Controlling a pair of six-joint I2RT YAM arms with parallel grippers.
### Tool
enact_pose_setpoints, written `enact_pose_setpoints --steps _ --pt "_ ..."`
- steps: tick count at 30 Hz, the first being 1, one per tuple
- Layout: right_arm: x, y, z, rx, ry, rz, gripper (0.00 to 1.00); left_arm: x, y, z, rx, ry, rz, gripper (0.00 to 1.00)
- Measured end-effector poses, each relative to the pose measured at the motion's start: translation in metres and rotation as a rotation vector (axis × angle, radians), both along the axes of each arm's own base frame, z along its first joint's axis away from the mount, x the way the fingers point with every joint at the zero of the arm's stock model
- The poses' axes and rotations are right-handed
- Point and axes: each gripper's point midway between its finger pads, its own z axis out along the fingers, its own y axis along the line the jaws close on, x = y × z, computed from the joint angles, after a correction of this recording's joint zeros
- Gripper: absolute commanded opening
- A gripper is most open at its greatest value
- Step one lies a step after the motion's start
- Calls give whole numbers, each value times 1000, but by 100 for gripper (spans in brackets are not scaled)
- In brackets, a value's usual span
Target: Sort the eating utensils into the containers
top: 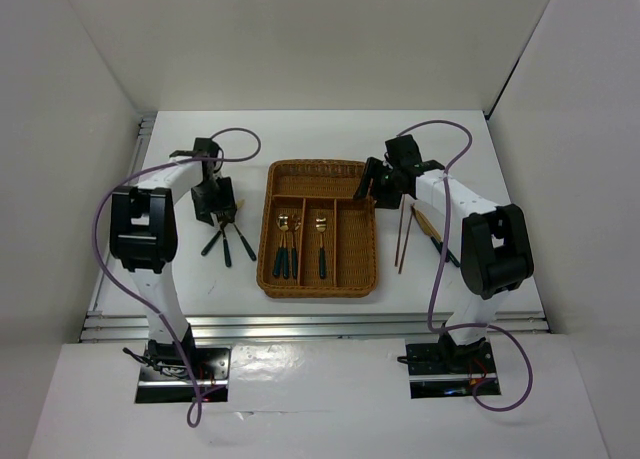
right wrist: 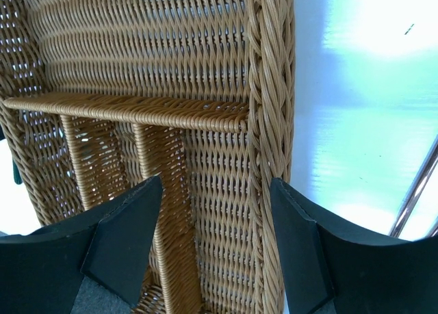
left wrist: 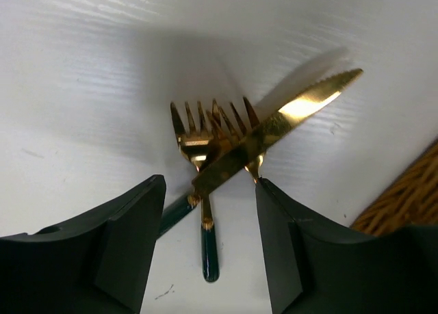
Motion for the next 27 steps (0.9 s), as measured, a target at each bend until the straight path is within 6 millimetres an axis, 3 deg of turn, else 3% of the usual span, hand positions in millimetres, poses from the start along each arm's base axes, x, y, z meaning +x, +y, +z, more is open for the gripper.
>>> enact_pose_setpoints --steps 9,18,27 --pt "-1 3 1 15 4 11 71 -15 5 61 19 -120 -19 74" --pt "-1 3 1 15 4 11 71 -68 21 28 75 36 6 69" --pt "-1 2 1 14 4 10 71 -65 25 13 98 57 -7 65"
